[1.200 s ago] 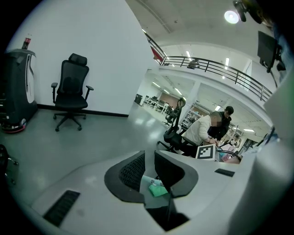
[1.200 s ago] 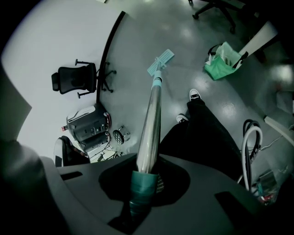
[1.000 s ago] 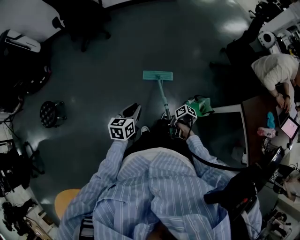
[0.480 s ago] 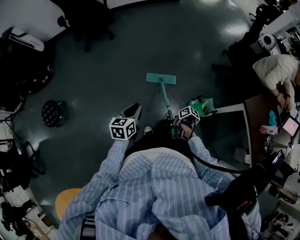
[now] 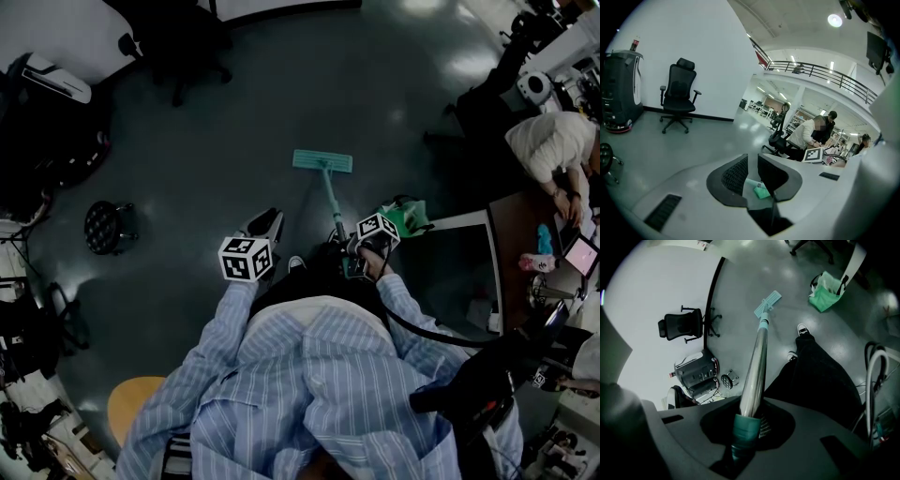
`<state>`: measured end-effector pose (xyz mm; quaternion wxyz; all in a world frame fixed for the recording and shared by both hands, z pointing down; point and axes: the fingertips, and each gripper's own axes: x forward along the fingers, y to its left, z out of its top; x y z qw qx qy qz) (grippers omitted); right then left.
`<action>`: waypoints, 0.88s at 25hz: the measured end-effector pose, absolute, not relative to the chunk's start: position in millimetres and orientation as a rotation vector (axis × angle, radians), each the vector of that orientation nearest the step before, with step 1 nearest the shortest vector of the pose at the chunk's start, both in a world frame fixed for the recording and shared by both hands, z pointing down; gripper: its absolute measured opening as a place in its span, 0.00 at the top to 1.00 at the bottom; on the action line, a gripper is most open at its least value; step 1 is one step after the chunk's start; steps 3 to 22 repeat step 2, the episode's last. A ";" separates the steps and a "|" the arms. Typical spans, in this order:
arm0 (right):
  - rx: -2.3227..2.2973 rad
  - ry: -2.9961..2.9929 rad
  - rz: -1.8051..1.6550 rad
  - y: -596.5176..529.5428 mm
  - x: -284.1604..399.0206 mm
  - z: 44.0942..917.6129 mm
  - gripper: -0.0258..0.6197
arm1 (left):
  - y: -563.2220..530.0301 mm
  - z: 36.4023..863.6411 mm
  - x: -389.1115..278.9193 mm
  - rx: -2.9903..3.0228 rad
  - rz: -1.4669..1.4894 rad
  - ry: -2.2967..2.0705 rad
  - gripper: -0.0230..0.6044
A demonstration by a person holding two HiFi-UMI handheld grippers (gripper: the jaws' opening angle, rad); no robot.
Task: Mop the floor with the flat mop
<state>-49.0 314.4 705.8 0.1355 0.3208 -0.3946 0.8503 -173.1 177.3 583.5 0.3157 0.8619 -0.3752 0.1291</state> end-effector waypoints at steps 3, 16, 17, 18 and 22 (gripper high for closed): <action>0.924 -1.145 2.460 314.3 -48.7 707.7 0.87 | 178.2 585.6 -173.5 2.268 0.339 -0.994 0.85; 0.924 -1.145 2.460 314.3 -48.7 707.7 0.87 | 178.2 585.6 -173.5 2.268 0.339 -0.994 0.85; 0.924 -1.145 2.460 314.3 -48.7 707.7 0.87 | 178.2 585.6 -173.5 2.268 0.339 -0.994 0.85; 0.924 -1.145 2.460 314.3 -48.7 707.7 0.87 | 178.2 585.6 -173.5 2.268 0.339 -0.994 0.85; 0.924 -1.145 2.460 314.3 -48.7 707.7 0.87 | 178.2 585.6 -173.5 2.268 0.339 -0.994 0.85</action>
